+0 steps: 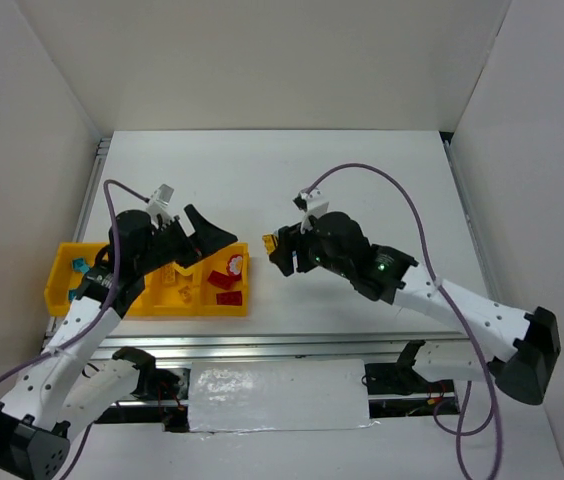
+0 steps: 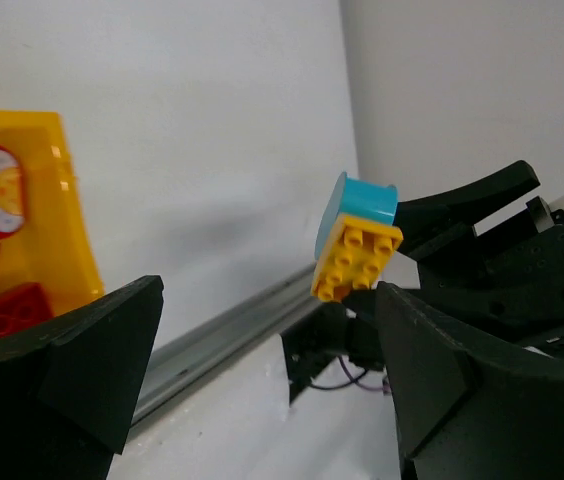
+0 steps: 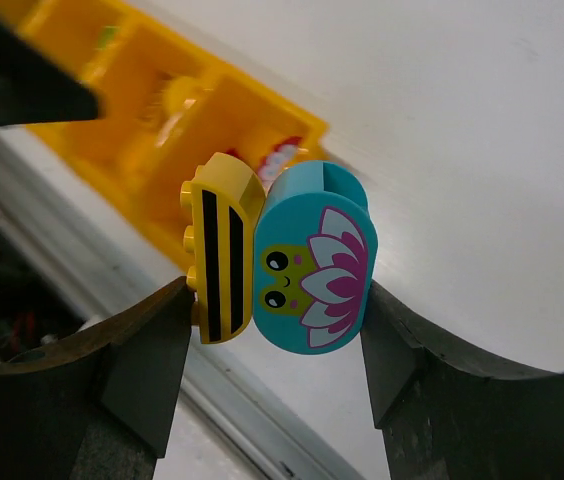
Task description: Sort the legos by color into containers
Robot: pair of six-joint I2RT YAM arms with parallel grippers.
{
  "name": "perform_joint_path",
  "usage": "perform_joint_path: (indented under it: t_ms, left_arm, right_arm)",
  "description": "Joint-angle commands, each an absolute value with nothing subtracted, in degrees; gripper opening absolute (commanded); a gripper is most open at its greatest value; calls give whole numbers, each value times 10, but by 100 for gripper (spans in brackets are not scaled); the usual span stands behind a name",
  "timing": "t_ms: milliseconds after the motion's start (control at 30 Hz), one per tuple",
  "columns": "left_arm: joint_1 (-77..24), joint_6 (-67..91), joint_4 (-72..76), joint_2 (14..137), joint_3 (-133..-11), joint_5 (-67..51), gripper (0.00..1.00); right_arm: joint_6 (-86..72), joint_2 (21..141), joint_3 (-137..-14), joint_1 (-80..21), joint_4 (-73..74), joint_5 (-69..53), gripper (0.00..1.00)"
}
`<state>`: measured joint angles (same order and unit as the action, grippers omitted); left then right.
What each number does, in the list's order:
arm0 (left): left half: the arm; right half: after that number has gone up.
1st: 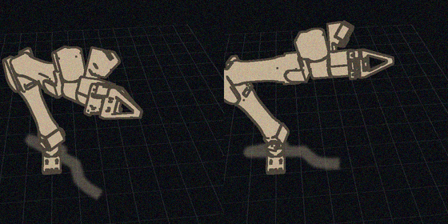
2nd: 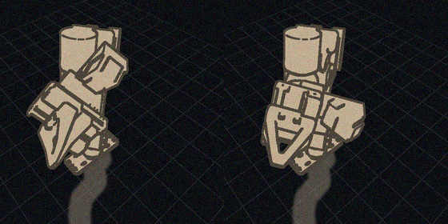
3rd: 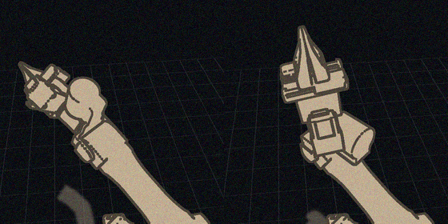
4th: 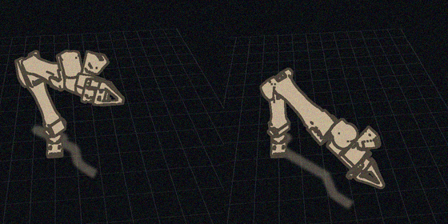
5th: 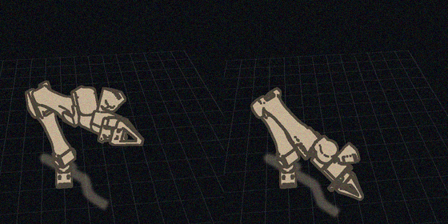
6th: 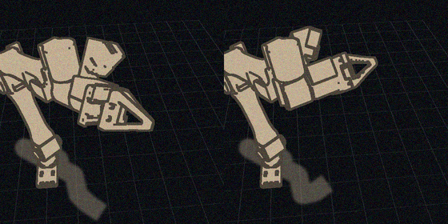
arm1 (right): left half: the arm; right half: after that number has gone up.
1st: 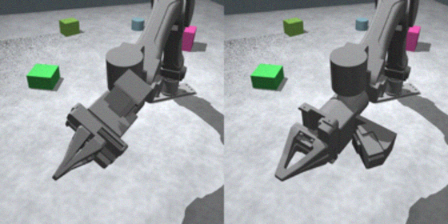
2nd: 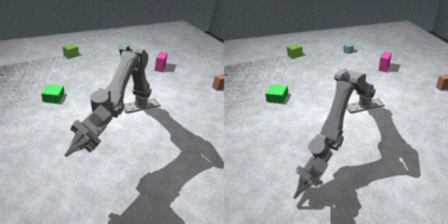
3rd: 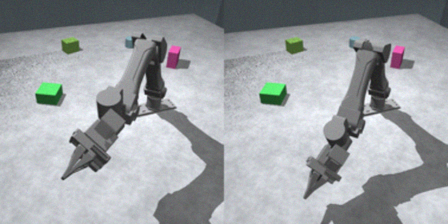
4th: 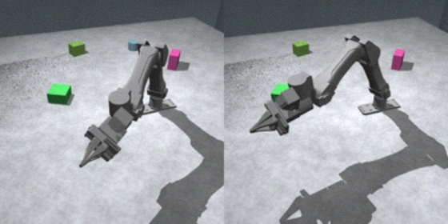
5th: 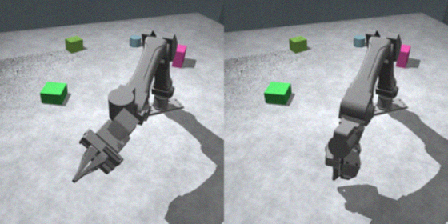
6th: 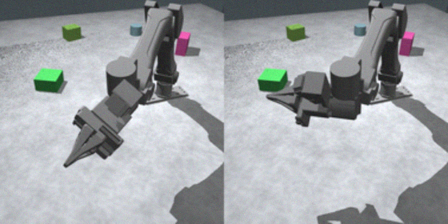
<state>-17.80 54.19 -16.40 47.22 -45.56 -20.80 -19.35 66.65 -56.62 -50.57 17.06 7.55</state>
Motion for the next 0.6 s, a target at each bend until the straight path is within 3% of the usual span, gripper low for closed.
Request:
perform_joint_path:
  t_ms: [0, 167, 567]
  left_arm:
    - [-193, 619, -15, 477, -442, -317, 99]
    - [-225, 635, 24, 467, -432, -333, 98]
    - [-297, 600, 10, 524, -457, -274, 95]
  right_arm:
    - [-199, 614, -542, -539, 117, 48, 0]
    - [-222, 579, -533, -567, 96, 27, 0]
    - [-238, 626, -597, -604, 143, 105, 0]
